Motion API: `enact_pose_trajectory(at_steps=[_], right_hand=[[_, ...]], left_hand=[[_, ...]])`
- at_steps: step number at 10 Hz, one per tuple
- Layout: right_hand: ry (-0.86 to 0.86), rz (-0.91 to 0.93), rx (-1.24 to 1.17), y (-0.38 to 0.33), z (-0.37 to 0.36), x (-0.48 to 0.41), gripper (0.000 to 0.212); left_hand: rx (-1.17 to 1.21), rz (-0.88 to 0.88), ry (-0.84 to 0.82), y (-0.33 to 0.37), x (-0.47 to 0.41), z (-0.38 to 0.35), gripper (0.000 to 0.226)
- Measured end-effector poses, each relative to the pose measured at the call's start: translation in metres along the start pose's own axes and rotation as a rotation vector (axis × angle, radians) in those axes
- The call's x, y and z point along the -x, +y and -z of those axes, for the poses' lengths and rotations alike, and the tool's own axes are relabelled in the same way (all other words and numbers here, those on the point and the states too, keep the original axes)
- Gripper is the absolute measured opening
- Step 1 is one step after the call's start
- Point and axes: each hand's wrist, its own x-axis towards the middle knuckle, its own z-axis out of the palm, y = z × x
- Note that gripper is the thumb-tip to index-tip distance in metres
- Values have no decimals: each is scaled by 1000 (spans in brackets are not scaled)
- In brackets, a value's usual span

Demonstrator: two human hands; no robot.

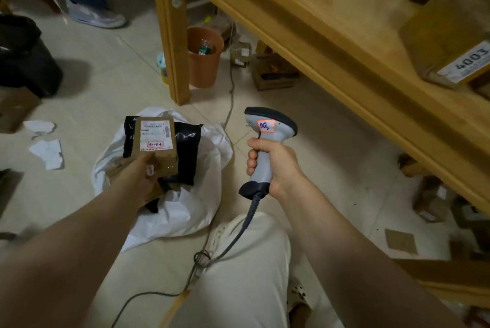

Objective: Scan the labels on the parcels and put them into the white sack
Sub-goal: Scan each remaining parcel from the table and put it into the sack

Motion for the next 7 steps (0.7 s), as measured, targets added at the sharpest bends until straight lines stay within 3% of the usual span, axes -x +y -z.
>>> enact_pose_trajectory(at_steps=[1,2,3,4,5,6,7], right_hand=[[21,-9,-6,1,3,-10,12],[41,-9,9,4,7,-15,11],[42,-9,12,4,10,-13,10],[45,15,20,1,14,-5,12],[58,57,23,-1,21,11,17],[68,117,-4,-7,31,35,18],[108,216,-33,-18,50,67,20]], left_hand=[[-138,39,-1,-15,-49,8,47],[-217,2,-51,-31,-41,7,49],[-366,-138,-42,-42,-27,-11,53],[-876,-356,8,-41,-2,-40,75],[-1247,-744,-100,-41,31,-65,76],[-1460,-1062,-148,-36,74,-93,75],[-1501,-1266,-203,-33,126,-125,73]])
